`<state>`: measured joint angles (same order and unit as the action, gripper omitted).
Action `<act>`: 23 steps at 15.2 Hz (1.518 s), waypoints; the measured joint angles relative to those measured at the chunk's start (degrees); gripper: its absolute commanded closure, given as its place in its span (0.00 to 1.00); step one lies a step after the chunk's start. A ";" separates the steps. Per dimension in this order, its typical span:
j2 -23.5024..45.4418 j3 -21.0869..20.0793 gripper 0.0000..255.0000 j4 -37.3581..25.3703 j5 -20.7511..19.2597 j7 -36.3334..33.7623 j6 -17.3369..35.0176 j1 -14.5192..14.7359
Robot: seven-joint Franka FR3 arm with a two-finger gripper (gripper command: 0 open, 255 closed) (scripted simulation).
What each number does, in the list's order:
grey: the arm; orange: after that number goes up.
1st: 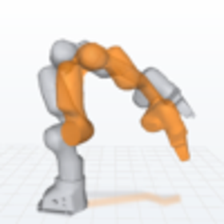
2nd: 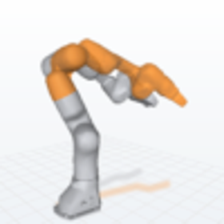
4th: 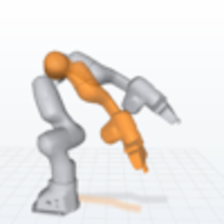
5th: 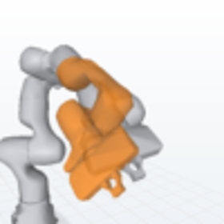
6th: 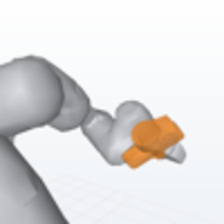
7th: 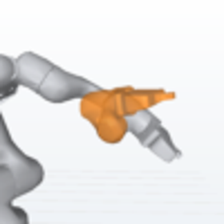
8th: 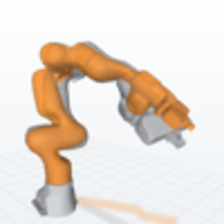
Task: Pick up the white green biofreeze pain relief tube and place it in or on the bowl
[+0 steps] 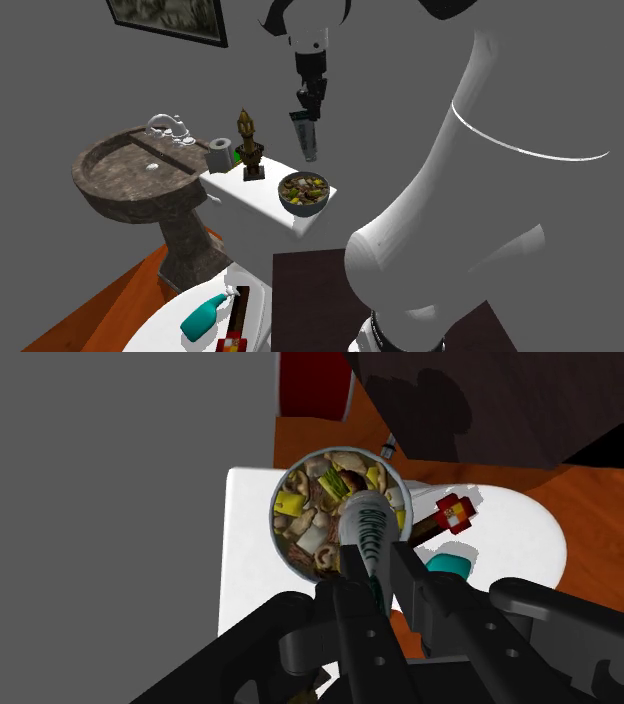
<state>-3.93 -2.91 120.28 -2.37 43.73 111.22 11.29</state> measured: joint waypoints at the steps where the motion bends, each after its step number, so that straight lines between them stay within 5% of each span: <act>1: -0.12 0.08 1.00 0.72 -0.02 0.12 0.59 -0.07; 23: 7.59 0.11 1.00 9.24 -0.93 -0.98 16.83 -0.09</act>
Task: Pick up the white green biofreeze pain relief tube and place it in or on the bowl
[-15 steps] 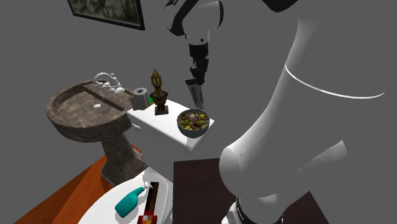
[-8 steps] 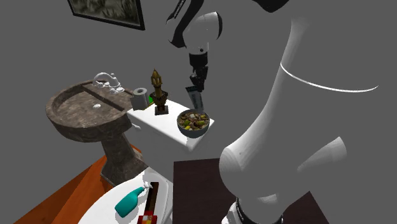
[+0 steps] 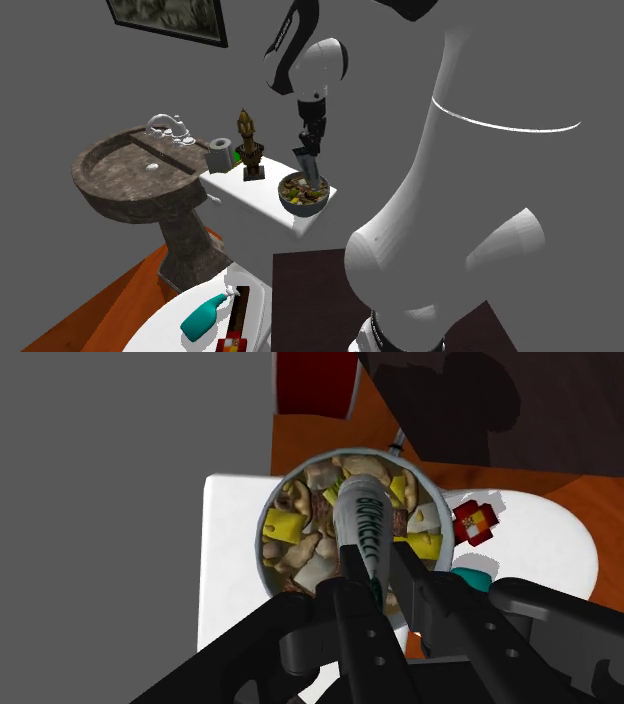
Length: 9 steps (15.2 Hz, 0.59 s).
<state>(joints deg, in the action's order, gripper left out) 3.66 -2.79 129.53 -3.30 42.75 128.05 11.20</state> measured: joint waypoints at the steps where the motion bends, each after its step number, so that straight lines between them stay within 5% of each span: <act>1: 0.38 0.00 1.00 -0.12 -0.06 -0.09 0.82 0.01; 7: 0.77 0.06 1.00 0.62 -0.11 -0.02 1.44 -0.05; 8: 0.79 0.06 0.00 0.62 -0.11 -0.02 1.46 -0.06; 9: 0.82 0.07 0.00 0.64 -0.12 -0.01 1.46 -0.07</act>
